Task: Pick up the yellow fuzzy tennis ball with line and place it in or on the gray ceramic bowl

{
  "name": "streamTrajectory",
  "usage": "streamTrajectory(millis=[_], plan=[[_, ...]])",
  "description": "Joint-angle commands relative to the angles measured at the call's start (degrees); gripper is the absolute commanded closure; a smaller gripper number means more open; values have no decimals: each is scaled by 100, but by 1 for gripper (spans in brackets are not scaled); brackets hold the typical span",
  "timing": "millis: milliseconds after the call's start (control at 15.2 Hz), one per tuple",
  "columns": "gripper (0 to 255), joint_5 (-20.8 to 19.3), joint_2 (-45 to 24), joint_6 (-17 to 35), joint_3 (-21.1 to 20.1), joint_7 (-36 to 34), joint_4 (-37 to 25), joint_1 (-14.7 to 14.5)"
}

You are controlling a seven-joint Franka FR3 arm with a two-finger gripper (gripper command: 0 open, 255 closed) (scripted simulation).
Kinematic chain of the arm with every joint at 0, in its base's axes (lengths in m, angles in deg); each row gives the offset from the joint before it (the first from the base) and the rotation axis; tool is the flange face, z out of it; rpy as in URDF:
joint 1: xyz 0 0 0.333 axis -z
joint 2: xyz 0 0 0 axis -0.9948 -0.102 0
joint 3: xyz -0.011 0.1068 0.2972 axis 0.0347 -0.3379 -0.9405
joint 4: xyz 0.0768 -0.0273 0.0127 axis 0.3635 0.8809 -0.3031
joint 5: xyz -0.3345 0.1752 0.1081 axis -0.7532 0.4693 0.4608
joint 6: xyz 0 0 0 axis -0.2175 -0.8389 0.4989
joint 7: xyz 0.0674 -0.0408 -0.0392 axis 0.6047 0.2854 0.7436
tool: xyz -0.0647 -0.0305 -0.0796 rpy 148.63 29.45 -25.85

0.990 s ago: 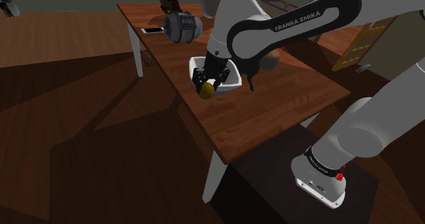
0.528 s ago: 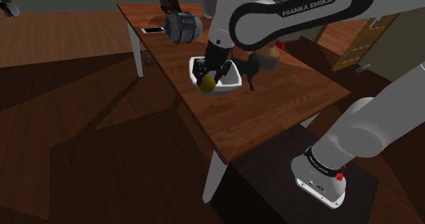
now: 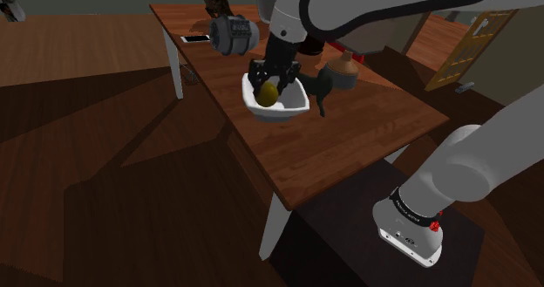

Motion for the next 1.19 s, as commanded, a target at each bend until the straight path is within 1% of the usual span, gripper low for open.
streamTrajectory(millis=[0, 132, 594, 990, 1122], plan=[[255, 1, 32, -149, 14, 2, -117, 4], [255, 2, 60, -276, 25, 0, -217, 7], [255, -154, -394, -409, 553, 839, -704, 412], [255, -276, -965, -588, 934, 1487, -1381, 746], [255, -283, -1023, -528, 957, 1536, -1376, 769]])
